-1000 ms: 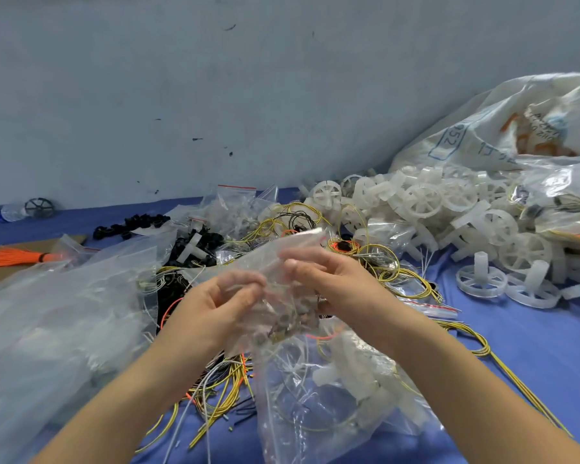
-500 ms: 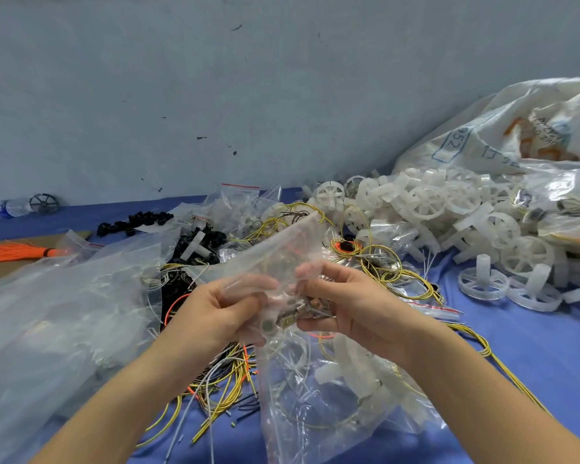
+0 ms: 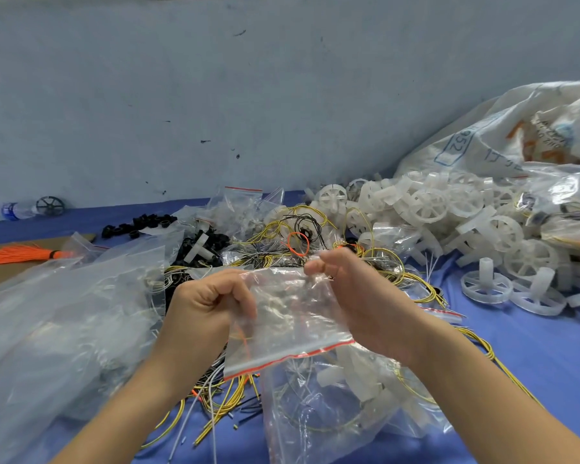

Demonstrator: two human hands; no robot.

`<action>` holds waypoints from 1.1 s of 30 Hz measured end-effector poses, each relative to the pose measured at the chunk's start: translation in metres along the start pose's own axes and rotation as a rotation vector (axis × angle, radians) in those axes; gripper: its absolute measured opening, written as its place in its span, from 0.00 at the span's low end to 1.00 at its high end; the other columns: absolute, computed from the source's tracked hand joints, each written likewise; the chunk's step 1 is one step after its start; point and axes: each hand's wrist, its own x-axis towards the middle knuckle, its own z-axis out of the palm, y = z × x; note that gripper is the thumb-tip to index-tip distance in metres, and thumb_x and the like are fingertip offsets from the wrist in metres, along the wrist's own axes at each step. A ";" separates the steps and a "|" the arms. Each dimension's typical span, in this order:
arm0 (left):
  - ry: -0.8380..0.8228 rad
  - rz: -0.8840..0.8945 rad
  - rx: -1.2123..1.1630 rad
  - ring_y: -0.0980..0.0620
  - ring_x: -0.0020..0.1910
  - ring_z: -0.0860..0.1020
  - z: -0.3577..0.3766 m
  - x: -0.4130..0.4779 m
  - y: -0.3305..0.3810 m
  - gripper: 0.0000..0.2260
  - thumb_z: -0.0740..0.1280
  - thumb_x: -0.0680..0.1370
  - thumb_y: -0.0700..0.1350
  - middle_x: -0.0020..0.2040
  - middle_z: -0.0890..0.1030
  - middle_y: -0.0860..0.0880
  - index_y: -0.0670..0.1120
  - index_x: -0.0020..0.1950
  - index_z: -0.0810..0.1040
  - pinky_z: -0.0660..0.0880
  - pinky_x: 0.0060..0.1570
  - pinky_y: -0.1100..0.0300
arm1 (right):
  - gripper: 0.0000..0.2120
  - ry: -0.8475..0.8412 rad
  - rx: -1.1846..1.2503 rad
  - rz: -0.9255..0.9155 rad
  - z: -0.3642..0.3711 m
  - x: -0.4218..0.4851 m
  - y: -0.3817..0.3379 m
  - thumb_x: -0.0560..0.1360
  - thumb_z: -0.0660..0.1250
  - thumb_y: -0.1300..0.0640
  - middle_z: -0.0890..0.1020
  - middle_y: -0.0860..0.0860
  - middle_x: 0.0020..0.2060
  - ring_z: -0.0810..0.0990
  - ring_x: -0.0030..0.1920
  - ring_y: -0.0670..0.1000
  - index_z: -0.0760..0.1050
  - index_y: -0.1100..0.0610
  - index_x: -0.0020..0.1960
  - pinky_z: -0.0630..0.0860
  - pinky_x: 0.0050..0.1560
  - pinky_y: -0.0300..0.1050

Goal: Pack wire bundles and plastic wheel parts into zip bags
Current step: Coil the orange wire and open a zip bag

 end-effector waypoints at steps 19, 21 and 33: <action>-0.286 0.070 0.455 0.74 0.71 0.57 -0.010 0.009 -0.004 0.28 0.67 0.72 0.64 0.72 0.60 0.70 0.67 0.71 0.63 0.57 0.63 0.77 | 0.19 0.094 -0.057 -0.174 -0.005 0.009 0.007 0.71 0.72 0.64 0.85 0.60 0.51 0.84 0.50 0.54 0.78 0.58 0.62 0.82 0.49 0.43; -0.280 0.092 0.458 0.74 0.69 0.59 -0.008 0.007 -0.005 0.27 0.67 0.72 0.62 0.71 0.63 0.68 0.66 0.70 0.63 0.55 0.63 0.80 | 0.20 0.063 0.018 -0.145 -0.003 0.007 0.006 0.71 0.71 0.65 0.84 0.62 0.54 0.84 0.52 0.55 0.77 0.60 0.63 0.82 0.54 0.48; 0.001 0.141 0.398 0.58 0.43 0.80 -0.007 0.007 0.004 0.05 0.69 0.78 0.48 0.45 0.81 0.59 0.55 0.54 0.79 0.75 0.42 0.65 | 0.26 0.030 -0.104 -0.157 -0.002 0.003 0.005 0.68 0.74 0.65 0.80 0.60 0.61 0.82 0.57 0.51 0.77 0.52 0.65 0.79 0.58 0.46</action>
